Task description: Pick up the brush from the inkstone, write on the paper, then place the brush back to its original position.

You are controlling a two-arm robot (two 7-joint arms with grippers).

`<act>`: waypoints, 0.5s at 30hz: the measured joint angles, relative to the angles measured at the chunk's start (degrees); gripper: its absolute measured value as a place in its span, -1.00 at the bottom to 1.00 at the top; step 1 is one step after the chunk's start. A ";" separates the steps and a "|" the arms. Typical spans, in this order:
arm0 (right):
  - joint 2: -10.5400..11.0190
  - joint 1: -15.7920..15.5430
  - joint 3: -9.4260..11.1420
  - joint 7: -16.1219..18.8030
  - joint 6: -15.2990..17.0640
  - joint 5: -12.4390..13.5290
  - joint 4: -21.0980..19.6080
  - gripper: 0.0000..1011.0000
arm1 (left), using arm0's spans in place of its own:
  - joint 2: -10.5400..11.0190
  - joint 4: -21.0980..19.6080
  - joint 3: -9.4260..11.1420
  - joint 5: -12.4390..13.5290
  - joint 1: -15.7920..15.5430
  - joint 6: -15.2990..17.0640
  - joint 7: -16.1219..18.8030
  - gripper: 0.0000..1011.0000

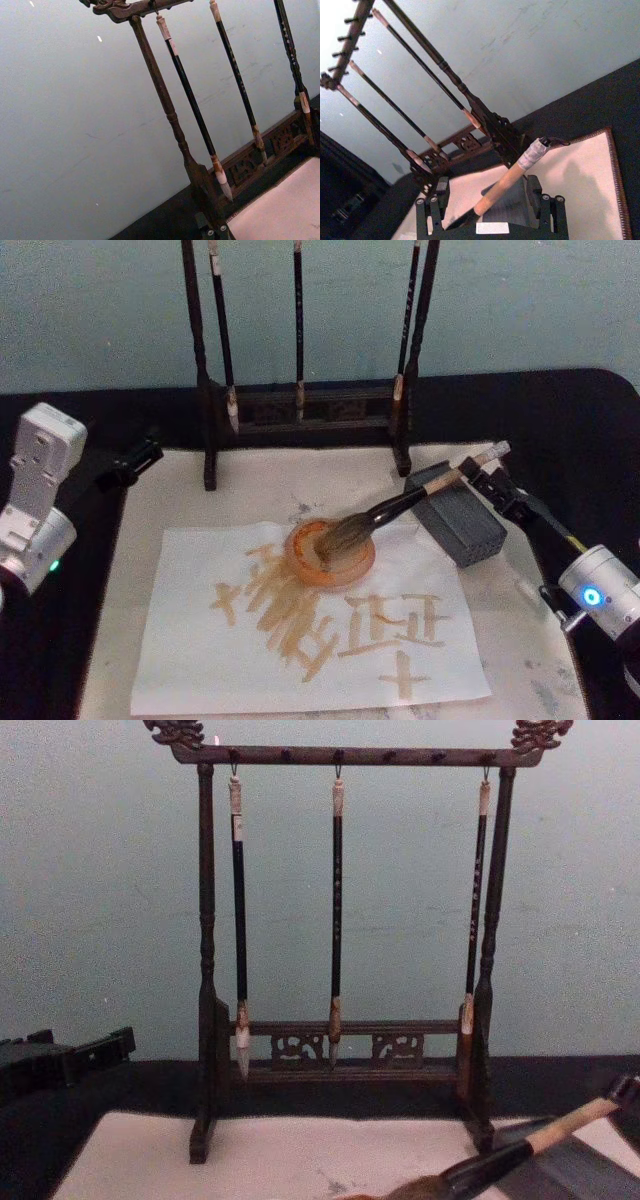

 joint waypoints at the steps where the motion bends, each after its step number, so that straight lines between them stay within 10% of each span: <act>1: -0.14 0.25 0.08 0.56 0.32 1.04 0.44 0.98 | 0.00 0.00 0.00 0.00 0.00 0.00 0.00 0.98; 15: -1.31 2.52 0.49 2.30 1.97 7.87 5.04 0.98 | 0.00 0.00 0.00 0.00 0.00 0.00 0.00 0.98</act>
